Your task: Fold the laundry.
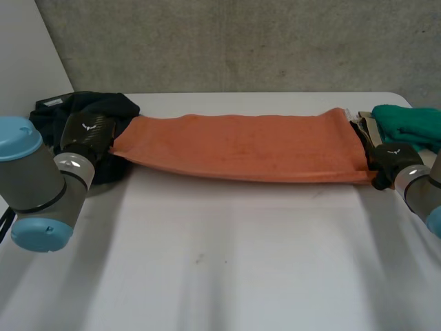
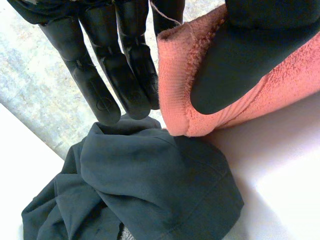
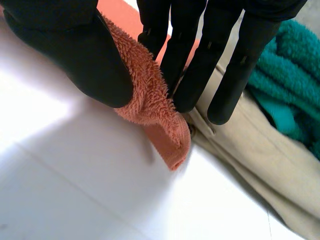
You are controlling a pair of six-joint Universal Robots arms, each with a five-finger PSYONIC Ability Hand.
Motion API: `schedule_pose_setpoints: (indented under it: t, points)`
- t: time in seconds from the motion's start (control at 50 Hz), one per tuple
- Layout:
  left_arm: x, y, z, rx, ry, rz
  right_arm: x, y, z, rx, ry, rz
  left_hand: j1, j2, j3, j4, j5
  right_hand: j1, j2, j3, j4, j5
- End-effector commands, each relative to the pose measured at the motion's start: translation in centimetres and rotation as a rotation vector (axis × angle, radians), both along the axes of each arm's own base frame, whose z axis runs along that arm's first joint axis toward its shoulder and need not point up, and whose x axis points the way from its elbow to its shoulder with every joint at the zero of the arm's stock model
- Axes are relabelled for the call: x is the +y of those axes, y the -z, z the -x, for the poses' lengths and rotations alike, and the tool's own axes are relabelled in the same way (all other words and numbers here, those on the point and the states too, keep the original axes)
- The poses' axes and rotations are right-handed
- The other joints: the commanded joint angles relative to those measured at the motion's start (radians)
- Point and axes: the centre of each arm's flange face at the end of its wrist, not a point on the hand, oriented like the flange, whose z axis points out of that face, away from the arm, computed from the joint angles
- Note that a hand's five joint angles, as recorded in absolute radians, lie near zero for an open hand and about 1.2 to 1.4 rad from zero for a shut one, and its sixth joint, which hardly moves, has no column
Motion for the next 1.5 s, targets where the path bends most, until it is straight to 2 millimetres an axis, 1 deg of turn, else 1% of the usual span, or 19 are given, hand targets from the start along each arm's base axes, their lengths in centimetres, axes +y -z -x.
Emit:
schedule_pose_setpoints:
  t: [0.02,0.06,0.16,0.26,0.34,0.44,0.62,0.72,0.9,0.94,0.98,1.0,1.06,1.08,1.16,1.2,1.28,1.36,1.5]
  points:
    - [1.5,-0.3,-0.3,-0.020,0.004,-0.027,1.3,0.4,0.5,0.045,-0.012,-0.057,0.250,0.198,0.203,0.194,0.229,0.267,0.215,0.206,0.199,0.239]
    - [2.5,-0.3,-0.6,-0.043,0.005,-0.050,2.7,0.0,0.6,0.095,-0.037,-0.092,0.250,0.198,0.203,0.194,0.229,0.267,0.215,0.206,0.199,0.239]
    - [6.5,-0.5,-1.9,-0.206,0.023,-0.156,6.0,-3.3,1.4,0.251,-0.106,-0.118,0.250,0.198,0.203,0.194,0.229,0.267,0.215,0.206,0.199,0.239]
    - [12.9,0.6,-4.5,-0.522,0.095,-0.381,10.2,-4.2,3.9,0.472,-0.200,-0.269,0.250,0.198,0.203,0.194,0.229,0.267,0.215,0.206,0.199,0.239]
    - [16.2,0.9,-6.2,-0.662,0.148,-0.484,13.3,-4.5,5.5,0.600,-0.290,-0.393,0.250,0.198,0.203,0.194,0.229,0.267,0.215,0.206,0.199,0.239]
    - [17.0,1.3,-6.2,-0.669,0.207,-0.494,13.6,-4.0,6.3,0.574,-0.250,-0.415,0.250,0.198,0.203,0.194,0.229,0.267,0.215,0.206,0.199,0.239]
    - [12.8,0.8,-4.3,-0.615,0.212,-0.293,10.3,-4.8,5.1,0.524,-0.195,-0.156,0.250,0.198,0.203,0.194,0.229,0.267,0.215,0.206,0.199,0.239]
    - [7.9,1.2,-2.5,-0.535,0.172,-0.168,7.4,-4.2,3.2,0.475,-0.191,-0.012,0.250,0.198,0.203,0.194,0.229,0.267,0.215,0.206,0.199,0.239]
    - [1.7,2.0,-0.9,-0.504,0.079,-0.098,1.8,-3.2,0.1,0.451,-0.202,0.218,0.250,0.198,0.203,0.194,0.229,0.267,0.215,0.206,0.199,0.239]
    - [-0.9,0.4,0.3,-0.487,0.063,0.009,0.5,-4.2,-0.9,0.454,-0.203,0.289,0.250,0.198,0.203,0.194,0.229,0.267,0.215,0.206,0.199,0.239]
    - [-2.9,-1.9,1.1,-0.461,0.034,0.116,-2.0,-7.5,-2.0,0.443,-0.147,0.443,0.250,0.198,0.203,0.194,0.229,0.267,0.215,0.206,0.199,0.239]
    - [-4.8,-5.2,1.5,-0.420,-0.012,0.241,-2.7,-9.0,-2.2,0.428,-0.117,0.501,0.250,0.198,0.203,0.194,0.229,0.267,0.215,0.206,0.199,0.239]
    - [-7.0,-10.9,1.7,-0.320,-0.092,0.441,-4.8,-14.8,-2.3,0.309,0.011,0.723,0.250,0.198,0.203,0.194,0.229,0.267,0.215,0.206,0.199,0.239]
    - [-7.7,-14.2,1.6,-0.224,-0.132,0.554,-5.1,-16.1,-2.3,0.270,0.032,0.778,0.250,0.198,0.203,0.194,0.229,0.267,0.215,0.206,0.199,0.239]
    - [-8.0,-19.0,0.6,0.011,-0.175,0.698,-4.8,-21.8,-2.1,0.098,0.077,0.999,0.250,0.198,0.203,0.194,0.229,0.267,0.215,0.206,0.199,0.239]
    - [-7.8,-19.4,0.5,0.072,-0.163,0.693,-4.2,-23.5,-1.9,0.049,0.077,1.048,0.250,0.198,0.203,0.194,0.229,0.267,0.215,0.206,0.199,0.239]
    - [-7.4,-18.1,0.4,0.072,-0.150,0.619,-4.1,-22.6,-2.0,0.046,0.068,1.006,0.250,0.198,0.203,0.194,0.229,0.267,0.215,0.206,0.199,0.239]
    - [-7.2,-14.6,0.3,0.036,-0.145,0.499,-4.0,-20.9,-2.2,0.055,0.047,0.932,0.250,0.198,0.203,0.194,0.229,0.267,0.215,0.206,0.199,0.239]
    - [-6.0,-8.8,0.1,-0.022,-0.129,0.322,-3.9,-16.1,-2.8,0.072,-0.022,0.762,0.250,0.198,0.203,0.194,0.229,0.267,0.215,0.206,0.199,0.239]
